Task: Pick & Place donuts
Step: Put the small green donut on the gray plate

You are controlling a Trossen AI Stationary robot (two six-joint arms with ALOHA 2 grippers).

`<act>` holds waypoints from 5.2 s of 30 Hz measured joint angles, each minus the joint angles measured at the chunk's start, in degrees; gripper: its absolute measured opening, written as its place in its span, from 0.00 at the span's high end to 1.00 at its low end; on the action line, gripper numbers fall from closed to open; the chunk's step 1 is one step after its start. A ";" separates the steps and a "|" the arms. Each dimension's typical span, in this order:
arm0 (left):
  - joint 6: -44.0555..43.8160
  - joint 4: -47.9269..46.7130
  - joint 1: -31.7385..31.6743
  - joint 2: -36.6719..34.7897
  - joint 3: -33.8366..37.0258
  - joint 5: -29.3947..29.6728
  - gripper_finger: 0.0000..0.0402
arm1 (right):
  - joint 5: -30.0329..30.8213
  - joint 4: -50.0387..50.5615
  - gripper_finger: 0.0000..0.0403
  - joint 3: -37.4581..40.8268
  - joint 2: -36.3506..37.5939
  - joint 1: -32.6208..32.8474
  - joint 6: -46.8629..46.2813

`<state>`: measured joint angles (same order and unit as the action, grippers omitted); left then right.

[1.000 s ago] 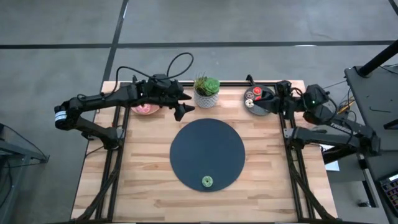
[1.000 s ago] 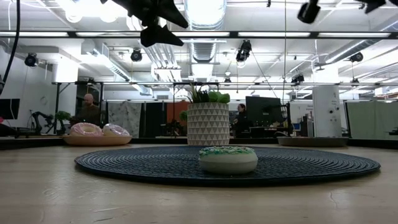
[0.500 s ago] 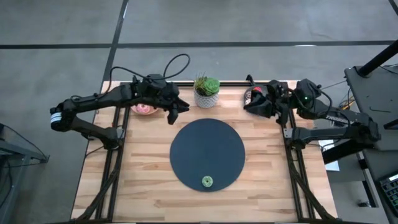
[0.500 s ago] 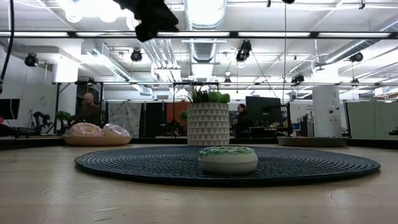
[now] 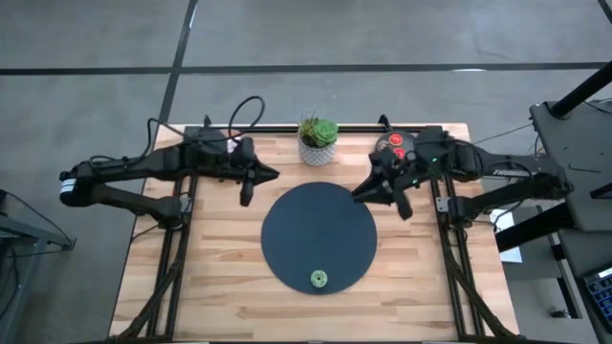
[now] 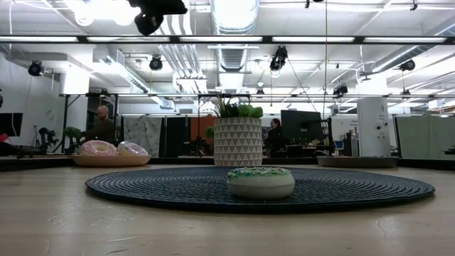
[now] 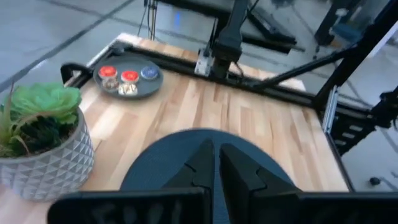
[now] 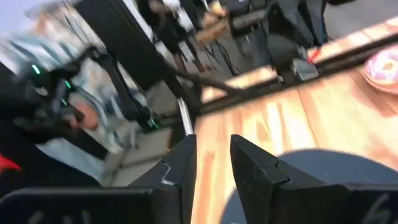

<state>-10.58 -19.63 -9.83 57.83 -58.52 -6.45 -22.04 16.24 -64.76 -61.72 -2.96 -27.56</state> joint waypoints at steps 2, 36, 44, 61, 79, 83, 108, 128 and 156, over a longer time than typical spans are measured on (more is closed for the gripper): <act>-0.31 2.94 0.31 -1.78 2.57 0.08 1.00 | 3.13 5.04 0.77 -3.51 -2.56 2.42 2.18; 1.57 5.48 0.34 -8.40 10.16 0.36 1.00 | 5.76 46.37 0.48 -39.28 -39.44 18.08 12.98; 1.59 5.47 0.34 -8.40 10.14 0.32 1.00 | 10.62 49.81 0.30 -45.28 -45.80 20.81 15.61; 1.54 4.04 0.34 -8.38 10.14 0.15 1.00 | 12.02 49.44 0.29 -51.17 -59.42 25.36 20.66; 1.93 3.58 0.34 -8.36 10.14 0.38 1.00 | 19.09 43.99 0.31 -45.72 -62.20 25.31 19.60; 3.05 2.49 0.34 -8.36 10.14 0.38 1.00 | 19.27 38.73 0.32 -42.03 -62.20 25.31 17.56; 3.17 1.63 0.34 -8.36 12.98 0.35 1.00 | 19.81 27.34 0.33 -30.51 -62.20 25.69 18.56; 3.10 1.65 0.34 -8.36 13.02 0.34 1.00 | 22.20 23.08 0.33 -27.61 -62.20 26.21 18.93; 3.12 1.65 0.34 -8.36 13.05 0.34 1.00 | 22.23 21.92 0.45 -25.76 -62.17 26.21 19.71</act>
<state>-7.46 -17.98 -9.50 49.47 -45.47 -6.11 0.19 38.15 -90.52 -123.90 23.24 -7.86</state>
